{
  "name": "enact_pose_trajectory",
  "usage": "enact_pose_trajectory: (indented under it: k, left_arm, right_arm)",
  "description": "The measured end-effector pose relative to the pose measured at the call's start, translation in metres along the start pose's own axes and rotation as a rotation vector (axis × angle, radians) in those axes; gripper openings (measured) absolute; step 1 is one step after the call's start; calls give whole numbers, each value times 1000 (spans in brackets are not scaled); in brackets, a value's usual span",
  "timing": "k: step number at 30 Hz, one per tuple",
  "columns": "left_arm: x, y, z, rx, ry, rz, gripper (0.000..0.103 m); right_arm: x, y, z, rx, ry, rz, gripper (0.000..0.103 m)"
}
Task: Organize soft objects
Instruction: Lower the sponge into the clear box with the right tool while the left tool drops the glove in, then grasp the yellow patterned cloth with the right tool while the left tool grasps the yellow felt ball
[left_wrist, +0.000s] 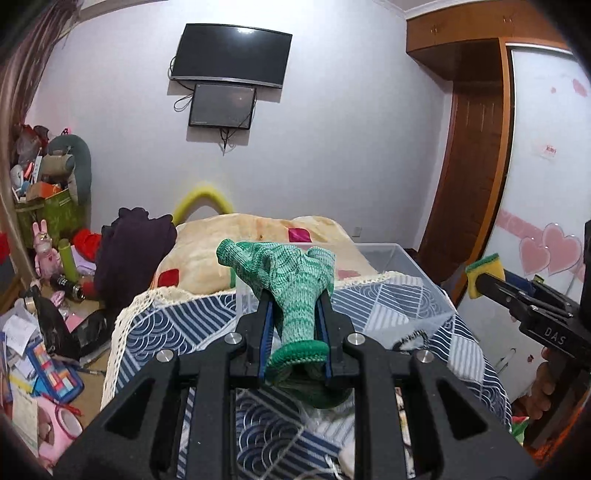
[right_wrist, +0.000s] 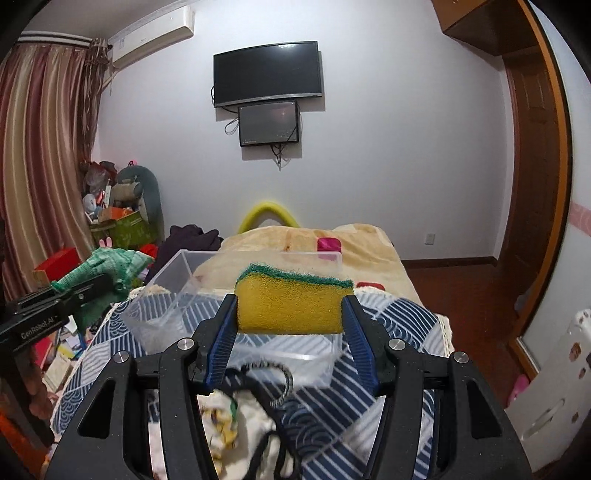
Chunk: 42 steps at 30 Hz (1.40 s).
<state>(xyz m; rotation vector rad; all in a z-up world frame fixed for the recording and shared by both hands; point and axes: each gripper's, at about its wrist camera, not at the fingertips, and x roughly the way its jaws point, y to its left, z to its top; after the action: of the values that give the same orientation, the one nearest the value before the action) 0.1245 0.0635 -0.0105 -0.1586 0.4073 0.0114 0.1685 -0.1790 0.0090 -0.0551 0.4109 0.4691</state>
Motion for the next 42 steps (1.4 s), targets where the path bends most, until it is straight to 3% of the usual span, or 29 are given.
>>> enact_pose_trajectory:
  k: [15, 22, 25, 27, 29, 32, 34, 36, 39, 42]
  left_arm:
    - [95, -7, 6, 39, 186, -16, 21]
    - [115, -14, 3, 52, 230, -15, 26]
    - [115, -17, 3, 57, 237, -6, 35]
    - [112, -19, 3, 68, 228, 0, 50]
    - [106, -22, 4, 86, 206, 10, 61]
    - [91, -27, 8, 108, 176, 11, 68]
    - [82, -29, 11, 112, 162, 4, 79]
    - [68, -28, 14, 104, 134, 6, 101]
    - [46, -27, 16, 72, 81, 12, 103]
    - [31, -26, 13, 61, 78, 11, 103]
  right_arm:
    - [71, 16, -6, -57, 175, 23, 53]
    - [81, 17, -12, -90, 229, 5, 57]
    - [78, 15, -12, -94, 227, 7, 65]
    - [71, 13, -11, -94, 201, -1, 74]
    - [69, 12, -7, -96, 189, -6, 76]
    - [58, 10, -2, -87, 164, -3, 76]
    - [50, 9, 0, -84, 142, -4, 77]
    - [36, 9, 0, -81, 113, 1, 78]
    - [18, 12, 0, -78, 77, 10, 78]
    - [3, 15, -2, -78, 52, 19, 79]
